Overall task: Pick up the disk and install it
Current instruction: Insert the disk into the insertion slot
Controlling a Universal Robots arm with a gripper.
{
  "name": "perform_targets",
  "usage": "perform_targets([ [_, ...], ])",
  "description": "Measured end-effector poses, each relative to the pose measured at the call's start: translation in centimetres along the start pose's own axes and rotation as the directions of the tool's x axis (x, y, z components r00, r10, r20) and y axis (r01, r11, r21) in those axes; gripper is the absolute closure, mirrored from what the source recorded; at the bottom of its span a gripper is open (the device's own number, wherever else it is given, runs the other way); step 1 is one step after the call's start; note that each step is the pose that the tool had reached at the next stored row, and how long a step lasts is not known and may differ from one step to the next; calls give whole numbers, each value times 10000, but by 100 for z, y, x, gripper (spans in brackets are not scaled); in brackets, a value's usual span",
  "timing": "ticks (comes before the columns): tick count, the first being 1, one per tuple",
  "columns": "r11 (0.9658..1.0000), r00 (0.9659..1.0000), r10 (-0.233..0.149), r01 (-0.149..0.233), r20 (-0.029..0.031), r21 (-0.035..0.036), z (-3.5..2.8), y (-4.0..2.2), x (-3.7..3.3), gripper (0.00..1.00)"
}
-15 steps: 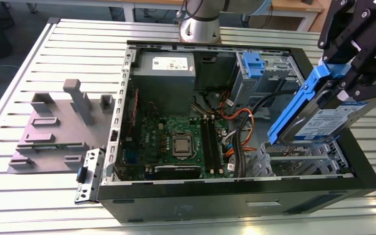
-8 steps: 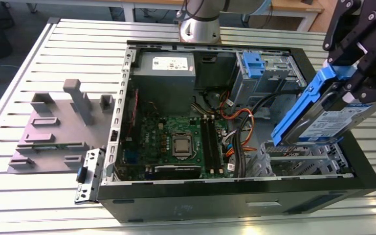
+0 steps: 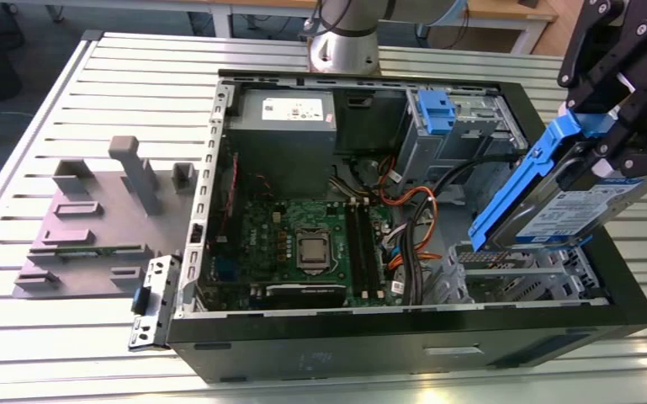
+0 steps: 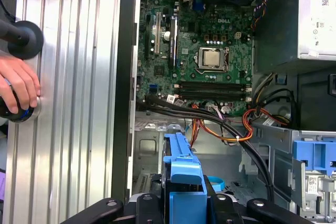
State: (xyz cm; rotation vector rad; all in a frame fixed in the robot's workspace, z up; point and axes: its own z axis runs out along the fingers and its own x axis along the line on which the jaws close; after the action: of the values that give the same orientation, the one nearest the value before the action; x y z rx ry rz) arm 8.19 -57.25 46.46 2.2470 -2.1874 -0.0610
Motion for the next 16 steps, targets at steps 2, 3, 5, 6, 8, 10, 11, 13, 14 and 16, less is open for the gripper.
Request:
perform_targets([
  [2,10000,10000,0,0,1,0,5,0,0,63],
  [3,10000,10000,0,0,1,0,7,0,0,63],
  [5,10000,10000,-1,1,5,1,12,-1,1,63],
  [6,10000,10000,-1,1,10,1,15,-1,1,63],
  [8,10000,10000,-2,2,54,2,22,-1,2,63],
  [10,10000,9999,-5,5,121,4,29,-1,2,63],
  [11,10000,9999,-6,6,159,4,34,-1,3,63],
  [13,10000,9998,-7,7,199,6,42,-2,5,63],
  [14,10000,9998,-8,8,205,6,45,-5,9,63],
  [16,10000,9998,-8,8,214,5,52,-13,16,63],
])
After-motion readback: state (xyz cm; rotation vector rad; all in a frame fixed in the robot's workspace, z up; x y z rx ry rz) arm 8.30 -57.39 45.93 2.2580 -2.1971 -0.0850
